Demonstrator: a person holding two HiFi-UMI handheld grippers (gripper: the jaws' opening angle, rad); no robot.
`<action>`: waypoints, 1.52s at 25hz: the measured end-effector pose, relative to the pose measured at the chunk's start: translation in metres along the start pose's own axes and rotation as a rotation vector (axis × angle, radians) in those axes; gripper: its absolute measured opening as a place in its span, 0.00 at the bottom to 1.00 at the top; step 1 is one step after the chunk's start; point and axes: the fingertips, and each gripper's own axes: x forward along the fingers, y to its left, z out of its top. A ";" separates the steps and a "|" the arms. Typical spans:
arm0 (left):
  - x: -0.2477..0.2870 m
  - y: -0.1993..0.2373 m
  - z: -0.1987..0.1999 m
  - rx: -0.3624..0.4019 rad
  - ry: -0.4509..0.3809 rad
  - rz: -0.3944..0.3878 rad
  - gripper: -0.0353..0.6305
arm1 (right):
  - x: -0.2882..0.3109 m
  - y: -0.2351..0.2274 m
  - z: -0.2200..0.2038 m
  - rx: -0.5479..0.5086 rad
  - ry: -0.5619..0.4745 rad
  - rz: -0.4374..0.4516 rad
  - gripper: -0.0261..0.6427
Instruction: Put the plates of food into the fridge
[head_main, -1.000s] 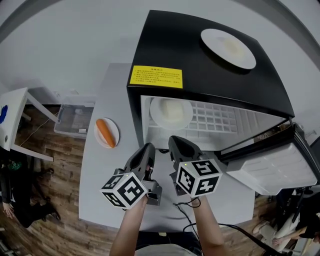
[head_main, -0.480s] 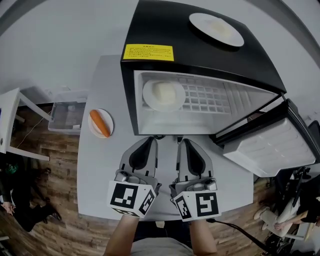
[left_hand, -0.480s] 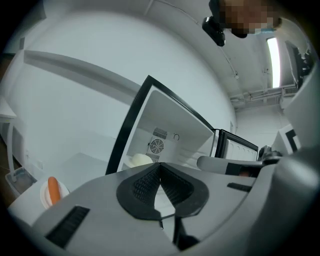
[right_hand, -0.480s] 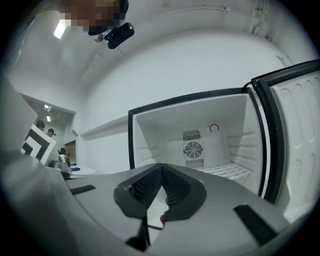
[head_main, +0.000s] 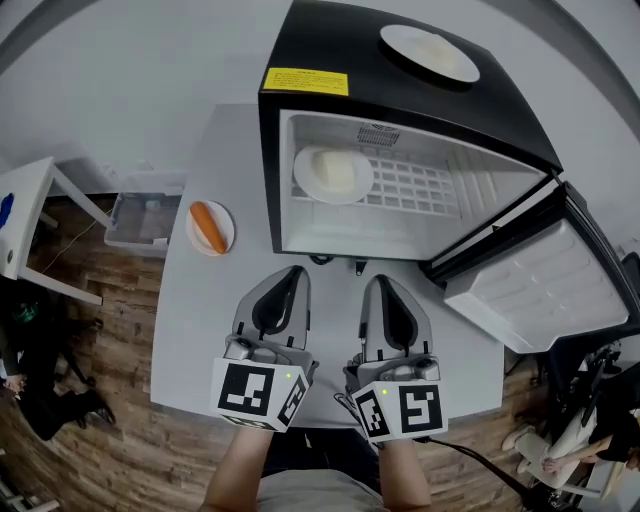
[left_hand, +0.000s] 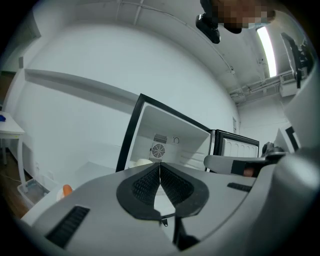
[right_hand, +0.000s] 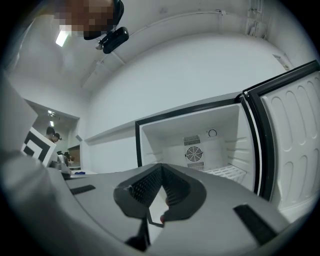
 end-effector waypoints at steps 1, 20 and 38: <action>-0.006 0.000 0.000 0.000 -0.001 0.017 0.06 | -0.003 0.002 0.001 0.005 -0.002 0.016 0.06; -0.206 0.123 -0.036 -0.210 0.024 0.553 0.07 | -0.003 0.084 -0.024 0.092 0.069 0.311 0.06; -0.172 0.300 -0.090 -0.495 0.220 0.532 0.07 | 0.106 0.153 -0.127 0.041 0.335 0.213 0.06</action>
